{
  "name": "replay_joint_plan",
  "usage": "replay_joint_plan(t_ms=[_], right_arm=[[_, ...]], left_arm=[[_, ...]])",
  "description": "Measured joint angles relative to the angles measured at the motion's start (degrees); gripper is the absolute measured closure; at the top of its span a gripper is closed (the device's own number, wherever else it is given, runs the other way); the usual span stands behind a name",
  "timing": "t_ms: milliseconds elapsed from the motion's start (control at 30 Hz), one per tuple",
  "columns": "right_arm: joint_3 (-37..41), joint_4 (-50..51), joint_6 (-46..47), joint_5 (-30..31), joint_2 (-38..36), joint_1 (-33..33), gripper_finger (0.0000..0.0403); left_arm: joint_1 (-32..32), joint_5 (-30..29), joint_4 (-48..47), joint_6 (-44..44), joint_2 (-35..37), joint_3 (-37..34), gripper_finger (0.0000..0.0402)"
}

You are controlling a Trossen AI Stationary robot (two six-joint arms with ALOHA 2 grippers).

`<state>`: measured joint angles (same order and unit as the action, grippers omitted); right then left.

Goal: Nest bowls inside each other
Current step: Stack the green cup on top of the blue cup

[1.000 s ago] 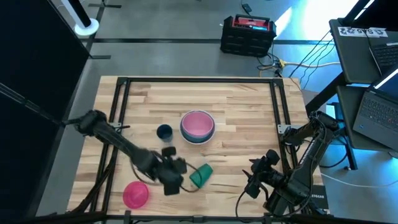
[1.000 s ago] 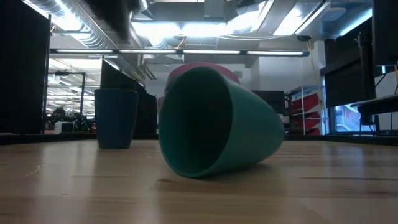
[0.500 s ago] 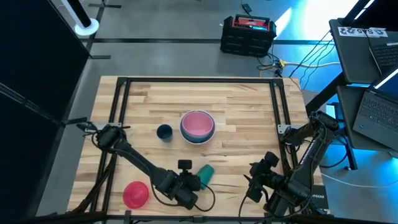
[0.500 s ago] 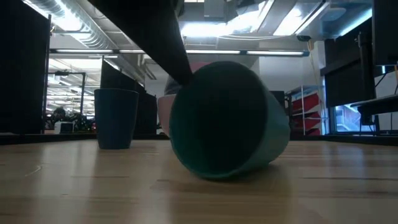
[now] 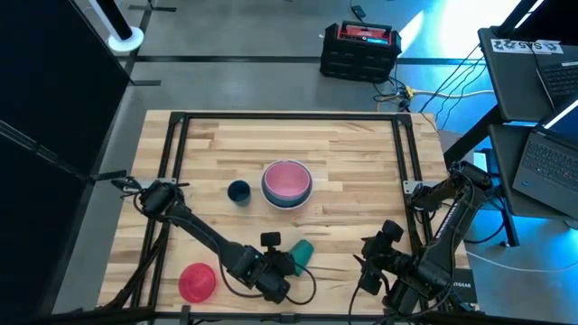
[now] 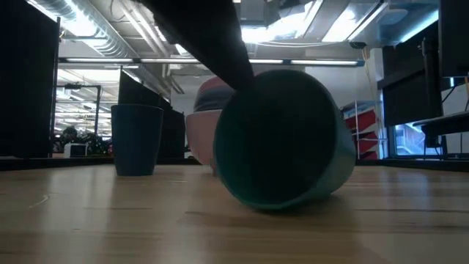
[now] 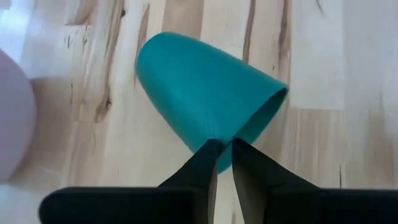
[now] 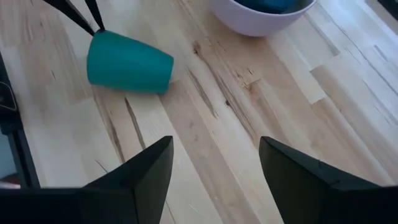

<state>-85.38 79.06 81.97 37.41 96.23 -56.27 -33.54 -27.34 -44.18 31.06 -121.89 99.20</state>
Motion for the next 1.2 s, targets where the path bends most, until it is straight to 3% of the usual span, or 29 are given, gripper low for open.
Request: replay_joint_plan(t_ms=[200,567,833,967,1100,1200], right_arm=[[0.0,0.0,-1.3,-0.7,0.0,0.0,0.0180],[0.0,0.0,-1.9,-1.0,0.0,0.0,0.0180],[0.0,0.0,-2.9,-1.0,0.0,0.1,0.0180],[0.0,0.0,-2.9,-1.0,0.0,0.0,0.0180],[0.0,0.0,-2.9,-1.0,-0.1,0.0,0.0180],[0.0,0.0,-2.9,-1.0,-0.1,0.0,0.0180]], left_arm=[[0.0,1.2,0.0,-1.4,0.0,0.6,0.0321],[0.5,0.0,0.2,-3.2,-0.5,-1.6,0.0274],[1.5,-4.7,6.0,-6.2,-4.4,-1.8,0.0272],[2.8,-10.3,7.9,-4.5,-5.0,-1.8,0.0296],[4.6,-9.8,8.3,-2.4,-5.0,-1.8,0.0382],[5.2,-9.2,7.8,1.0,-4.9,-1.6,0.0397]])
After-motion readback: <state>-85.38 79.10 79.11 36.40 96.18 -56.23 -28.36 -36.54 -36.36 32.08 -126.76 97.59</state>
